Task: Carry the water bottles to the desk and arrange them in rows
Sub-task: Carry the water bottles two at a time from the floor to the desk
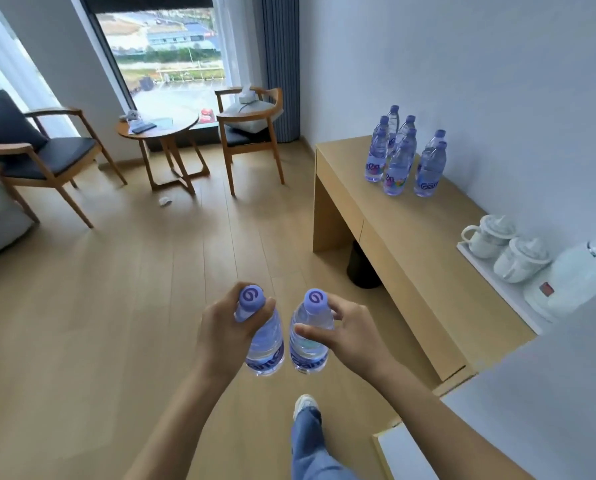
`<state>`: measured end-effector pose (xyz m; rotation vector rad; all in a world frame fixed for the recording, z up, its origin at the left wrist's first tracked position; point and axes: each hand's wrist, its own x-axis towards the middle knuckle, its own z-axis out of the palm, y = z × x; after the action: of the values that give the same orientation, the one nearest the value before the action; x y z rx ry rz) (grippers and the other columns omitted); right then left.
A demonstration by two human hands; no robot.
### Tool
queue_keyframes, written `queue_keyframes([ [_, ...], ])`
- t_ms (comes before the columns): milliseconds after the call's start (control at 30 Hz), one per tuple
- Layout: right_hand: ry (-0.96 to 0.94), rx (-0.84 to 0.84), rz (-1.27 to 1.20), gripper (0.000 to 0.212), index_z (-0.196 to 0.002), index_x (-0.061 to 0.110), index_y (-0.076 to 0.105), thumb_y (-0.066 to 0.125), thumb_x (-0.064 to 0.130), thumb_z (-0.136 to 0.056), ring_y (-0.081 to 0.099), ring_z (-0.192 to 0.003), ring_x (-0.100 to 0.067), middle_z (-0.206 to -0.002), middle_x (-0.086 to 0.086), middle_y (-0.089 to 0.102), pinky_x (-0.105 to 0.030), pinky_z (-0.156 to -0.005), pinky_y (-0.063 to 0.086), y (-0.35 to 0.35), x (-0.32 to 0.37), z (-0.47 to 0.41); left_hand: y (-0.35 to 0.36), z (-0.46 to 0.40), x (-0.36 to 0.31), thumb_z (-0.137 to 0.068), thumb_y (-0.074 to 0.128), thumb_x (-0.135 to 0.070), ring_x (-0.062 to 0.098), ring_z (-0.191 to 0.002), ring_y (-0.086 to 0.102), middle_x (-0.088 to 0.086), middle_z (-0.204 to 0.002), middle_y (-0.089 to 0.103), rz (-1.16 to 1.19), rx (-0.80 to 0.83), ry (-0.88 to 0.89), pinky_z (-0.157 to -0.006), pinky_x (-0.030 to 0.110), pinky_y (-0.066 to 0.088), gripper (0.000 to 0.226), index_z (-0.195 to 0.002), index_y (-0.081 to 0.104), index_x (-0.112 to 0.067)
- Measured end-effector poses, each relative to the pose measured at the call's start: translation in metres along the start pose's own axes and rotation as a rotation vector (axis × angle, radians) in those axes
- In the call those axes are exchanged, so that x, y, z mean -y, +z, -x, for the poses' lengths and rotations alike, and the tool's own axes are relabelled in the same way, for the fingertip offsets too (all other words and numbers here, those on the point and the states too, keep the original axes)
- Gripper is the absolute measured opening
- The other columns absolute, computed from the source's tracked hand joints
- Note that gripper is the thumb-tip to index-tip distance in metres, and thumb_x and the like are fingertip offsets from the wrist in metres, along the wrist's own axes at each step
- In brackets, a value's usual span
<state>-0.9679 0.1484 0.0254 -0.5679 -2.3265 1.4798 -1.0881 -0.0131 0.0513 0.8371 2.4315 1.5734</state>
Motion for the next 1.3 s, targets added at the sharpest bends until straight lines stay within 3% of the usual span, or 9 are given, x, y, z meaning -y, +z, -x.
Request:
queue_keyframes([
  [133, -0.023, -0.027, 0.026, 0.04, -0.105, 0.022, 0.071, 0.081, 0.047, -0.076, 0.068, -0.086, -0.014, -0.092, 0.008, 0.073, -0.041, -0.081, 0.056, -0.014, -0.01, -0.102, 0.023, -0.097, 0.009, -0.082, 0.076, -0.022, 0.021, -0.07, 0.062, -0.006, -0.073, 0.065, 0.014, 0.01, 0.011, -0.066, 0.045, 0.055, 0.014, -0.082, 0.062, -0.02],
  [333, -0.068, -0.047, -0.007, 0.039, -0.107, 0.022, 0.07, 0.082, 0.044, -0.076, 0.069, -0.085, -0.002, -0.093, 0.011, 0.075, -0.014, -0.074, 0.053, -0.037, -0.009, -0.236, 0.04, -0.231, 0.011, -0.083, 0.076, -0.025, 0.014, -0.072, 0.063, -0.011, -0.076, 0.066, 0.029, 0.015, 0.053, -0.067, 0.042, 0.054, 0.015, -0.083, 0.061, -0.025],
  [533, -0.035, -0.093, -0.011, 0.042, -0.108, 0.021, 0.07, 0.081, 0.046, -0.076, 0.068, -0.086, 0.001, -0.094, 0.011, 0.074, -0.011, -0.072, 0.052, -0.046, -0.022, -0.34, 0.059, -0.347, 0.023, -0.083, 0.075, -0.026, 0.008, -0.069, 0.06, -0.011, -0.076, 0.066, 0.004, 0.001, 0.086, -0.061, 0.022, 0.048, 0.015, -0.082, 0.061, -0.025],
  [700, 0.032, -0.138, 0.007, 0.043, -0.109, 0.022, 0.07, 0.082, 0.046, -0.075, 0.066, -0.082, 0.006, -0.091, 0.013, 0.074, -0.008, -0.068, 0.048, -0.05, -0.039, -0.428, 0.083, -0.451, 0.043, -0.083, 0.075, -0.025, 0.015, -0.07, 0.061, -0.004, -0.074, 0.066, 0.014, 0.076, 0.116, -0.061, 0.029, 0.049, 0.014, -0.083, 0.062, -0.019],
  [833, 0.086, -0.235, 0.017, 0.037, -0.103, 0.022, 0.072, 0.083, 0.042, -0.074, 0.064, -0.075, 0.007, -0.082, 0.016, 0.072, -0.007, -0.064, 0.043, -0.059, -0.045, -0.502, 0.105, -0.544, 0.055, -0.083, 0.075, -0.024, 0.012, -0.069, 0.059, -0.004, -0.073, 0.066, 0.022, 0.167, 0.173, -0.058, 0.022, 0.046, 0.015, -0.083, 0.062, -0.018],
  [933, 0.127, -0.362, 0.009, 0.028, -0.093, 0.022, 0.071, 0.084, 0.039, -0.074, 0.064, -0.077, -0.004, -0.082, 0.009, 0.072, -0.022, -0.069, 0.05, -0.07, -0.047, -0.55, 0.125, -0.612, 0.056, -0.082, 0.076, -0.024, 0.007, -0.068, 0.059, -0.009, -0.073, 0.064, 0.024, 0.267, 0.231, -0.057, 0.017, 0.046, 0.016, -0.082, 0.06, -0.021],
  [1033, 0.181, -0.46, -0.008, 0.027, -0.091, 0.021, 0.072, 0.084, 0.037, -0.074, 0.066, -0.081, -0.011, -0.083, 0.007, 0.073, -0.033, -0.077, 0.052, -0.084, -0.055, -0.59, 0.149, -0.669, 0.057, -0.082, 0.077, -0.025, 0.011, -0.073, 0.062, -0.009, -0.075, 0.065, 0.034, 0.369, 0.25, -0.064, 0.03, 0.052, 0.016, -0.085, 0.061, -0.021],
  [1100, 0.227, -0.532, -0.019, 0.026, -0.091, 0.022, 0.072, 0.086, 0.035, -0.073, 0.066, -0.083, -0.007, -0.084, 0.009, 0.073, -0.029, -0.078, 0.052, -0.096, -0.062, -0.612, 0.168, -0.701, 0.056, -0.082, 0.077, -0.025, 0.01, -0.073, 0.062, -0.011, -0.075, 0.066, 0.057, 0.421, 0.256, -0.064, 0.032, 0.053, 0.016, -0.084, 0.061, -0.023],
  [1300, 0.359, -0.707, -0.025, 0.022, -0.085, 0.027, 0.068, 0.086, 0.031, -0.073, 0.065, -0.079, 0.001, -0.082, 0.011, 0.073, -0.011, -0.067, 0.047, -0.14, -0.103, -0.671, 0.247, -0.782, 0.054, -0.083, 0.076, -0.025, 0.004, -0.071, 0.062, -0.016, -0.076, 0.066, 0.106, 0.537, 0.252, -0.058, 0.018, 0.049, 0.017, -0.081, 0.06, -0.03],
])
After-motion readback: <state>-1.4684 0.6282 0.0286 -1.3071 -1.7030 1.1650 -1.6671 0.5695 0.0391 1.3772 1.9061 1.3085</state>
